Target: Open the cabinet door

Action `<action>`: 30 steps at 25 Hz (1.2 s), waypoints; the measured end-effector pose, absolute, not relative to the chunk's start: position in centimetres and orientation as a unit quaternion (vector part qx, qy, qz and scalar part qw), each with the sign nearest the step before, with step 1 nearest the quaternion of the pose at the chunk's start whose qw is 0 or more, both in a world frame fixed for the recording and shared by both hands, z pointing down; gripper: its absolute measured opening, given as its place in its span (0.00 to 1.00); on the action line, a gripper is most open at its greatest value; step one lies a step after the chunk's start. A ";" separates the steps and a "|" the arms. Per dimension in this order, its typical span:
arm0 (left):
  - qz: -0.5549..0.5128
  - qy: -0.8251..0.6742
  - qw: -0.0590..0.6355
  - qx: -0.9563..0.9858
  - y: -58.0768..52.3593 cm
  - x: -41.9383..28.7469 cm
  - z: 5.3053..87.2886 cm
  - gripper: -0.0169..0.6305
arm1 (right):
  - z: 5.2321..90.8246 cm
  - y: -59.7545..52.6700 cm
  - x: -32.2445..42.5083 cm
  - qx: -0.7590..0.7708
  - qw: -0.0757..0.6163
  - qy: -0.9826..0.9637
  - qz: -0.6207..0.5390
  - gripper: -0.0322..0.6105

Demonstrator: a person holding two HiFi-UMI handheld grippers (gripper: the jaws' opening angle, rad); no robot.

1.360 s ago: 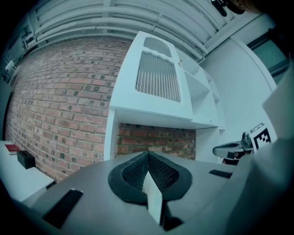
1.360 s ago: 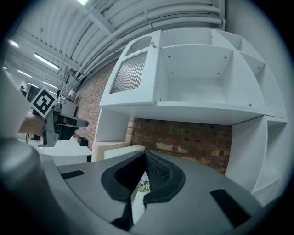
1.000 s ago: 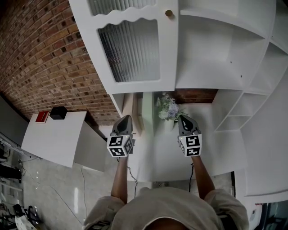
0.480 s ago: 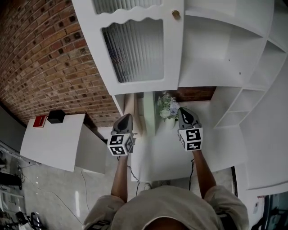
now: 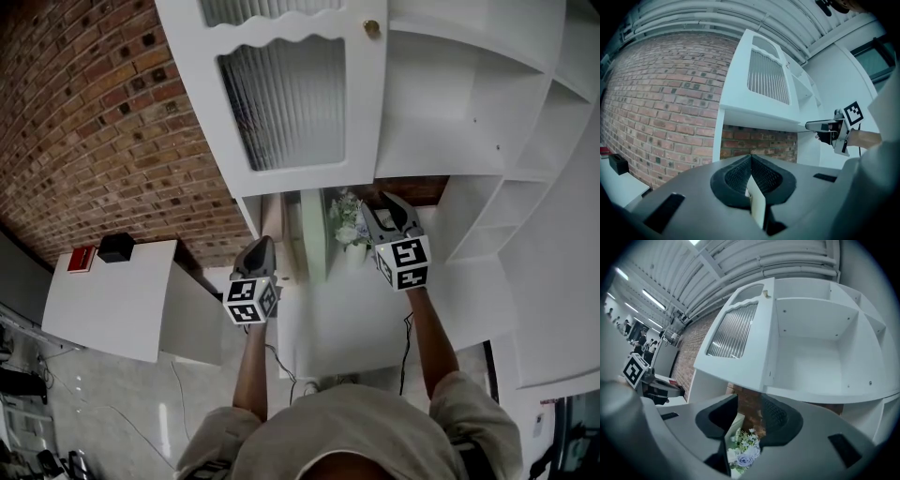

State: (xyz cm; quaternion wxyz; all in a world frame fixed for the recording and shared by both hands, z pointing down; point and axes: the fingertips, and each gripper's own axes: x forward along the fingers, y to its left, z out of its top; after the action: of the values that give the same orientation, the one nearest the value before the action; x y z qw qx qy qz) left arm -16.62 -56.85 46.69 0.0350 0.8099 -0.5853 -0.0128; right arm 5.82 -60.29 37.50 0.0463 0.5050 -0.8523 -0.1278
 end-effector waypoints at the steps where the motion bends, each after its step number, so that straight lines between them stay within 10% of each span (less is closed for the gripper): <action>1: -0.013 -0.585 0.035 0.810 -56.9 -16.7 46.6 0.07 | 37.0 -60.4 5.7 0.504 0.045 -0.853 -0.129 0.30; 13: -0.011 -0.583 0.034 0.811 -56.7 -17.5 46.6 0.07 | 33.6 -63.1 4.0 0.483 0.024 -0.868 -0.115 0.61; 30: -0.007 -0.588 0.033 0.808 -56.3 -19.0 46.6 0.07 | 33.2 -64.4 2.8 0.467 -0.001 -0.881 -0.081 0.60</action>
State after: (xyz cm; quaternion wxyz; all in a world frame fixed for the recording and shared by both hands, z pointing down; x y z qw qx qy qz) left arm -18.96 -56.25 46.64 0.0330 0.8081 -0.5881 -0.0069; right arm 2.79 -64.42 33.23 -0.0010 0.4666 -0.8807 -0.0813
